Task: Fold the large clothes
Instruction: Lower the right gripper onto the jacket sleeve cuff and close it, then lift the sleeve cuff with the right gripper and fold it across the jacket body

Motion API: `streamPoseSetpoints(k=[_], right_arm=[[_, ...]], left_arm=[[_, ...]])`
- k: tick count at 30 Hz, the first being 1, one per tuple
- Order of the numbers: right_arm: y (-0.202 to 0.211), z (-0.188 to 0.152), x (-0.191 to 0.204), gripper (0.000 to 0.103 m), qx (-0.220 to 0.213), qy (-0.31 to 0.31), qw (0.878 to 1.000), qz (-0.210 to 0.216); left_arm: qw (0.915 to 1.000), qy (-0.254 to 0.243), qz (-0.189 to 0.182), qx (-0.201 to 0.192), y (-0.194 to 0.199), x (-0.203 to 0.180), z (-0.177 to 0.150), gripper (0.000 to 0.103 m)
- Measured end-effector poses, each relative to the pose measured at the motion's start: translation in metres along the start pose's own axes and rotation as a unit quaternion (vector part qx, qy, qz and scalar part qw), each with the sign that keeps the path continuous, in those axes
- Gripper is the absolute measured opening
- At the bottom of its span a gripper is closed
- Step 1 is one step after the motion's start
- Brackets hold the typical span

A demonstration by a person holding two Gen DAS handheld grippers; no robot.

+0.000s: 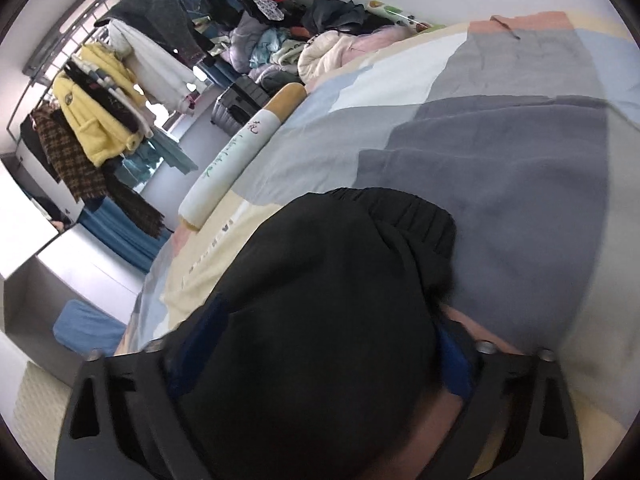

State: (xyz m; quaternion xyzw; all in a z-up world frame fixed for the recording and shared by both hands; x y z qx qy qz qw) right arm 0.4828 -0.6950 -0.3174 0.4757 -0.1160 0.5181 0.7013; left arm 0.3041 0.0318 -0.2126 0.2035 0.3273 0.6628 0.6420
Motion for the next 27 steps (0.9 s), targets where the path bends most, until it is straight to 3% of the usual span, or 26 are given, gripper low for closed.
streamPoseSetpoints(k=[2,5,7,17,27], right_arm=[[-0.004,0.002,-0.001,0.046,0.005,-0.007,1.000,0.010],[-0.002,0.004,0.007,0.019,0.011,0.021,1.000,0.001],[0.008,0.007,0.018,0.010,-0.001,0.055,0.998,-0.015],[0.090,0.055,0.046,0.002,-0.062,0.084,0.993,-0.058],[0.171,0.076,0.149,0.001,-0.103,0.122,0.987,-0.021]], left_arm=[[1.0000,-0.002,0.005,0.008,-0.007,-0.001,-0.002,0.103],[0.9998,-0.007,0.011,0.012,-0.011,-0.001,-0.004,0.103],[0.9997,-0.011,0.018,0.015,-0.012,-0.001,-0.008,0.103],[0.9991,-0.034,0.024,-0.007,0.011,0.001,-0.009,0.103],[0.9988,-0.035,0.021,-0.027,0.040,0.015,-0.001,0.103]])
Point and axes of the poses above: each gripper's, at about its wrist camera, not at the fingertips, and y roughly against the way its jaws point, x to its left, z to its top, the point moved 6 cm from there along -y, roughly the way its jaws point, and after that the axes turned 4 degrees about x, right-handed, at the moved point
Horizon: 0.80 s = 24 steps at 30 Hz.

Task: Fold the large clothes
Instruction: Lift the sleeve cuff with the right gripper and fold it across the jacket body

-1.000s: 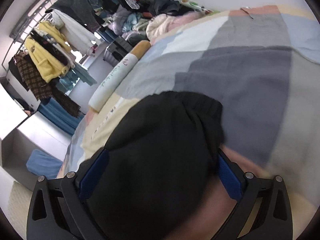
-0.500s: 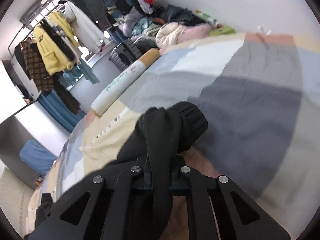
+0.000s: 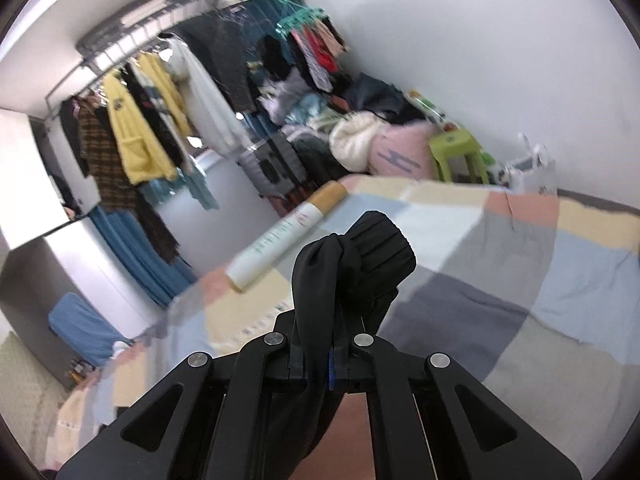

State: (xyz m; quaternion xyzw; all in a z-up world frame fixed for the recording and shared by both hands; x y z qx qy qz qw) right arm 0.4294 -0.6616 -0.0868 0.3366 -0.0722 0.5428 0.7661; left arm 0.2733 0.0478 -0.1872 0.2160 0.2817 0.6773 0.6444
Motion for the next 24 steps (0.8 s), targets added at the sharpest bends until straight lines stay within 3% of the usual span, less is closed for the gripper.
streamPoseSetpoints(k=[6,13,18,24], right_arm=[[0.058,0.024,0.090,0.003,-0.033,0.025,0.998,0.056],[0.116,0.014,0.215,0.005,-0.058,0.094,0.988,0.110],[0.141,-0.027,0.304,0.006,-0.057,0.158,0.975,0.146],[0.153,-0.111,0.413,0.010,-0.035,0.234,0.950,0.203]], left_arm=[[0.9999,-0.002,-0.004,-0.009,0.018,0.008,0.001,0.103],[0.9998,-0.005,-0.007,-0.016,0.033,0.020,-0.003,0.103],[0.9996,-0.011,-0.004,-0.024,0.040,0.025,-0.003,0.103],[0.9994,-0.010,-0.010,-0.032,0.044,0.039,-0.004,0.103]])
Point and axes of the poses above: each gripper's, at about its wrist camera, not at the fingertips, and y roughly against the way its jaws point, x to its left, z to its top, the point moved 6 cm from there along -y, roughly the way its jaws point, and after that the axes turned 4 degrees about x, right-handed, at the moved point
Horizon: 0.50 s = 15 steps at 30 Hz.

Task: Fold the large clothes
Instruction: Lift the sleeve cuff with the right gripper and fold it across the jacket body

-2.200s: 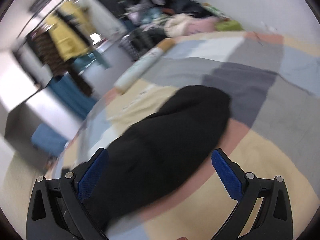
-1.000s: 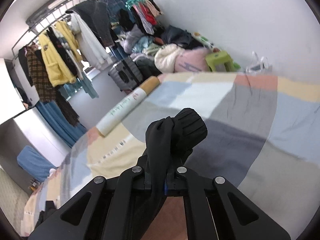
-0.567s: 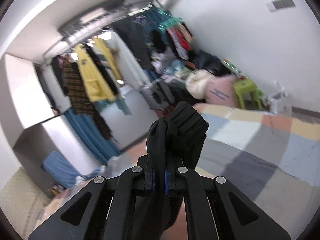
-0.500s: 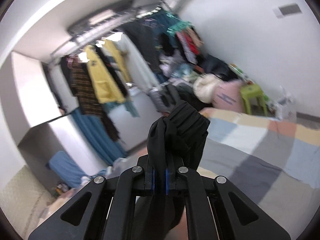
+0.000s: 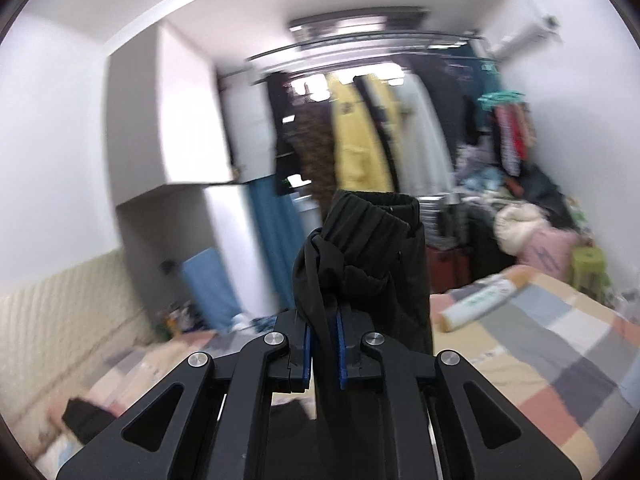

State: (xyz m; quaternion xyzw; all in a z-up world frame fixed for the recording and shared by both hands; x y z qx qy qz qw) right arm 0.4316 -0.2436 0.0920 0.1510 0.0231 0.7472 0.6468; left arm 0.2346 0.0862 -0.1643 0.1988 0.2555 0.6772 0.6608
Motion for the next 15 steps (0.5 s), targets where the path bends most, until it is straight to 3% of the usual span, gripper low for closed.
streamPoseSetpoints(k=[7,15], right_arm=[[-0.043,-0.072,0.130,0.010,0.046,0.053,0.994,0.089],[-0.096,-0.192,0.218,0.010,0.136,0.096,0.973,0.160]], left_arm=[[0.9998,0.012,0.006,-0.018,0.004,0.028,0.008,0.103],[0.9992,0.036,-0.006,-0.014,-0.007,0.050,0.004,0.103]])
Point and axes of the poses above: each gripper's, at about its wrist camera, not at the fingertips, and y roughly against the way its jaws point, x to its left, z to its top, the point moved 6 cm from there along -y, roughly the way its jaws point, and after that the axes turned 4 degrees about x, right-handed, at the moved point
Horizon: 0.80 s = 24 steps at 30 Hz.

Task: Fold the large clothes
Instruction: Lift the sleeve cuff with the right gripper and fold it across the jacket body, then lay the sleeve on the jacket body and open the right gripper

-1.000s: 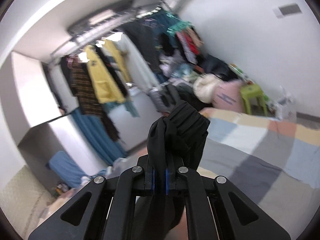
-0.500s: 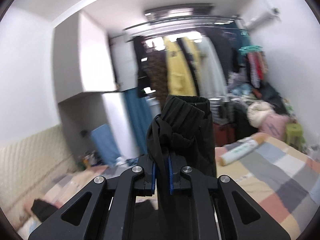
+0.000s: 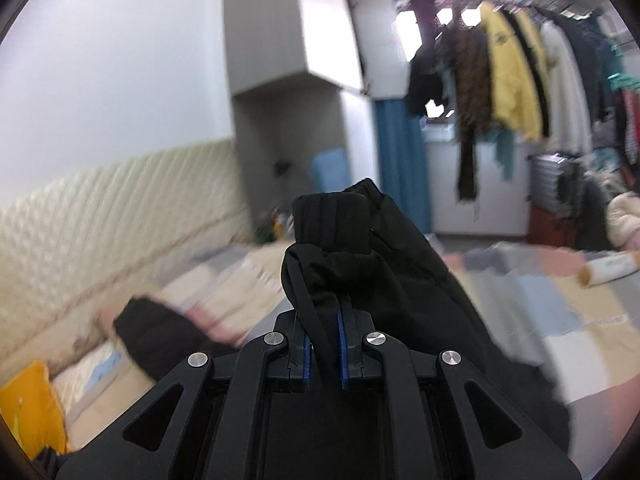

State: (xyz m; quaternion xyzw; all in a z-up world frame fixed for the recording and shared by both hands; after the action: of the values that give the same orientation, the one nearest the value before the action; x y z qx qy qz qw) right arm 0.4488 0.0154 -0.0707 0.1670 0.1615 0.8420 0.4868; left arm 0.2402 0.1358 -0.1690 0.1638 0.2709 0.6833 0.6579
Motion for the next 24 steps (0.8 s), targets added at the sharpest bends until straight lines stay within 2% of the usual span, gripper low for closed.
streamPoseSetpoints(k=[6,14,18,21,22,24], right_arm=[[-0.071,-0.072,0.034,0.010,0.081,0.018,0.996,0.032],[-0.139,-0.151,0.040,0.011,0.161,0.012,0.986,0.037],[-0.150,-0.165,0.036,0.011,0.178,0.002,0.983,0.041],[-0.147,-0.161,0.035,0.010,0.182,0.003,0.982,0.044],[-0.146,-0.162,0.034,0.014,0.185,0.004,0.982,0.042],[-0.137,-0.159,0.038,0.030,0.191,0.007,0.980,0.051]], left_arm=[[0.9994,0.030,0.013,0.011,-0.012,0.031,0.001,0.103],[0.9980,0.054,0.021,0.026,-0.032,0.053,-0.006,0.103],[0.9968,0.067,0.009,0.042,-0.046,0.056,-0.011,0.103],[0.9968,0.061,0.007,0.051,-0.053,0.051,-0.013,0.103],[0.9968,0.060,0.004,0.052,-0.053,0.050,-0.013,0.103],[0.9968,0.061,-0.002,0.052,-0.053,0.047,-0.014,0.103]])
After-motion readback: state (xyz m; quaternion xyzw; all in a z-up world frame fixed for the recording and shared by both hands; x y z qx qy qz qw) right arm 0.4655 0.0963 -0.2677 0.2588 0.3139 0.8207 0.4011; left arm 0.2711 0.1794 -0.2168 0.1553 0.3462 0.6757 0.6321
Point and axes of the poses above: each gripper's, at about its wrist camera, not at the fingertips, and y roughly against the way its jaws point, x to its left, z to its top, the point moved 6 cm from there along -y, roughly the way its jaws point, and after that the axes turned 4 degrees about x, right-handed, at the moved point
